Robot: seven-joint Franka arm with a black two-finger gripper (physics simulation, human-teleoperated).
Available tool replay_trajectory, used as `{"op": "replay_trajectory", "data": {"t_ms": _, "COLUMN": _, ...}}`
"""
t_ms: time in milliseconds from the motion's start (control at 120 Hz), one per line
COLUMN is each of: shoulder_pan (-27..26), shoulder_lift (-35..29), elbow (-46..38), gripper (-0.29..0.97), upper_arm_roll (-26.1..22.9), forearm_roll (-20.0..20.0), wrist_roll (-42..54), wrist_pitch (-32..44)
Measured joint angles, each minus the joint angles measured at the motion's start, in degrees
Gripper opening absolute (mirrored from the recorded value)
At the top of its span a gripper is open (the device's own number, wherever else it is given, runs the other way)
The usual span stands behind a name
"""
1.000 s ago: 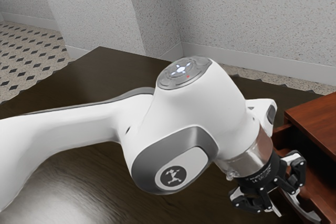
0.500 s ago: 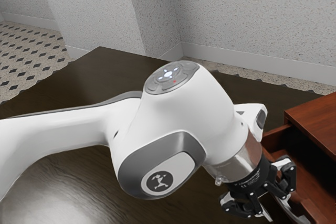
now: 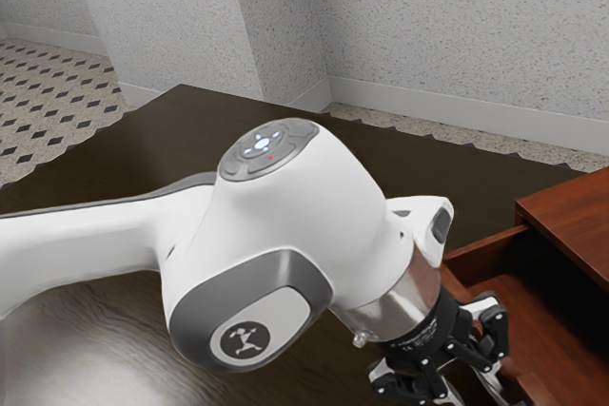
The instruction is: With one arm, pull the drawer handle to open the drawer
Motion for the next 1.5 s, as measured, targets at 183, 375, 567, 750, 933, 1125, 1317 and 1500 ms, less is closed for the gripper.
{"op": "replay_trajectory", "data": {"t_ms": 183, "shoulder_pan": -0.1, "shoulder_lift": -0.5, "elbow": -0.5, "gripper": 0.15, "upper_arm_roll": 0.1, "forearm_roll": 0.2, "wrist_roll": -0.1, "wrist_pitch": -0.1}}
{"op": "replay_trajectory", "data": {"t_ms": 375, "shoulder_pan": 1.2, "shoulder_lift": -1.8, "elbow": -1.7, "gripper": 0.15, "upper_arm_roll": 0.2, "forearm_roll": 0.9, "wrist_roll": -0.1, "wrist_pitch": 0.0}}
{"op": "replay_trajectory", "data": {"t_ms": 567, "shoulder_pan": 1.1, "shoulder_lift": -2.0, "elbow": -1.9, "gripper": 0.15, "upper_arm_roll": 0.0, "forearm_roll": 1.3, "wrist_roll": -0.2, "wrist_pitch": 0.0}}
{"op": "replay_trajectory", "data": {"t_ms": 750, "shoulder_pan": 0.8, "shoulder_lift": -2.0, "elbow": -1.8, "gripper": 0.15, "upper_arm_roll": -0.1, "forearm_roll": 1.8, "wrist_roll": -0.4, "wrist_pitch": 0.0}}
{"op": "replay_trajectory", "data": {"t_ms": 933, "shoulder_pan": 0.2, "shoulder_lift": -2.0, "elbow": -1.8, "gripper": 0.17, "upper_arm_roll": -0.3, "forearm_roll": 1.7, "wrist_roll": -0.6, "wrist_pitch": 0.4}}
{"op": "replay_trajectory", "data": {"t_ms": 1125, "shoulder_pan": 0.1, "shoulder_lift": -2.8, "elbow": -2.5, "gripper": 0.19, "upper_arm_roll": -0.4, "forearm_roll": 1.8, "wrist_roll": -0.9, "wrist_pitch": 0.7}}
{"op": "replay_trajectory", "data": {"t_ms": 1317, "shoulder_pan": 0.0, "shoulder_lift": -4.3, "elbow": -4.3, "gripper": 0.20, "upper_arm_roll": -0.6, "forearm_roll": 1.9, "wrist_roll": -1.6, "wrist_pitch": 0.8}}
{"op": "replay_trajectory", "data": {"t_ms": 1500, "shoulder_pan": 0.0, "shoulder_lift": -5.7, "elbow": -5.7, "gripper": 0.21, "upper_arm_roll": -0.6, "forearm_roll": 1.9, "wrist_roll": -2.1, "wrist_pitch": 0.8}}
